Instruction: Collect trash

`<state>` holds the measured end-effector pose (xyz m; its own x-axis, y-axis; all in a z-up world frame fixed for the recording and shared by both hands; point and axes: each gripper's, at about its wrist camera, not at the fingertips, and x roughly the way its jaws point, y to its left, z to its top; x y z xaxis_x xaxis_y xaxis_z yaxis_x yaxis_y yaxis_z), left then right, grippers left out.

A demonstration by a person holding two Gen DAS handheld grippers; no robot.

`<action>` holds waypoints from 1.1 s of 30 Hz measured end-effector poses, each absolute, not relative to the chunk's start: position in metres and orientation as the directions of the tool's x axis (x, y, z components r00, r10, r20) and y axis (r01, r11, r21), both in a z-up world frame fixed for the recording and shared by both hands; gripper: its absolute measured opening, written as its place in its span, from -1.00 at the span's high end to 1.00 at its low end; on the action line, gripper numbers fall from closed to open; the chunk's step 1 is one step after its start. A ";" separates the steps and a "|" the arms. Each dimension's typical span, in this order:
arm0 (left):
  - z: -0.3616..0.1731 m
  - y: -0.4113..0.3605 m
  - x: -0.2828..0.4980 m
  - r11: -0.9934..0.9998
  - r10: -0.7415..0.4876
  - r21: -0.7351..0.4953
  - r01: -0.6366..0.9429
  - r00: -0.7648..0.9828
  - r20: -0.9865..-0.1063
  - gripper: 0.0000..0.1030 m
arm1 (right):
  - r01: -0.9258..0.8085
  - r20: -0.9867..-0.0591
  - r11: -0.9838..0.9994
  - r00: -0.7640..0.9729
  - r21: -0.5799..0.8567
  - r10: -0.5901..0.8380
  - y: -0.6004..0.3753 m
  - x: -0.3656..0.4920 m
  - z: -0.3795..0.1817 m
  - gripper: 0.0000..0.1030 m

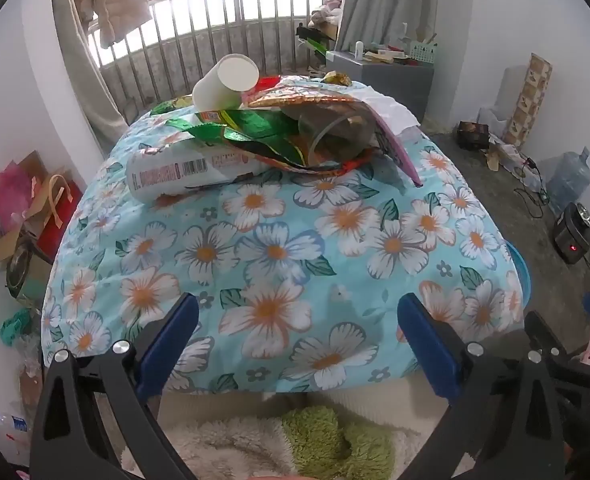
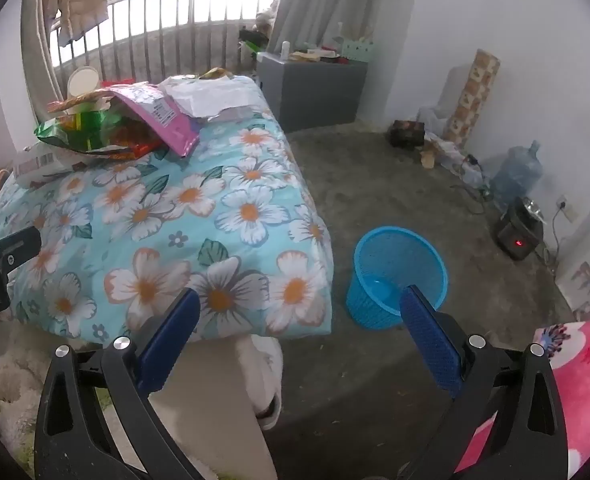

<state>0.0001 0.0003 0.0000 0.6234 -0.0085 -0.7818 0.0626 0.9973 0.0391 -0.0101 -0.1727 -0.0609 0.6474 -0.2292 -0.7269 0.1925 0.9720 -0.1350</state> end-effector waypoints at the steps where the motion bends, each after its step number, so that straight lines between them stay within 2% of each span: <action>1: 0.000 0.000 0.000 0.997 -0.009 0.038 0.063 0.623 -0.782 -0.89 | 0.191 -0.728 0.972 0.646 -0.135 -0.229 -0.172 -0.010 -0.061 -0.85; 33: 0.000 -0.001 0.000 0.997 -0.003 0.049 0.066 0.625 -0.780 -0.89 | 0.200 -0.725 0.969 0.644 -0.147 -0.243 -0.169 -0.010 -0.055 -0.85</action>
<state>0.0002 -0.0009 0.0005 0.6252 -0.0034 -0.7804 0.0664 0.9966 0.0489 -0.0096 -0.1689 -0.0554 0.6442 -0.2426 -0.7254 0.1996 0.9688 -0.1468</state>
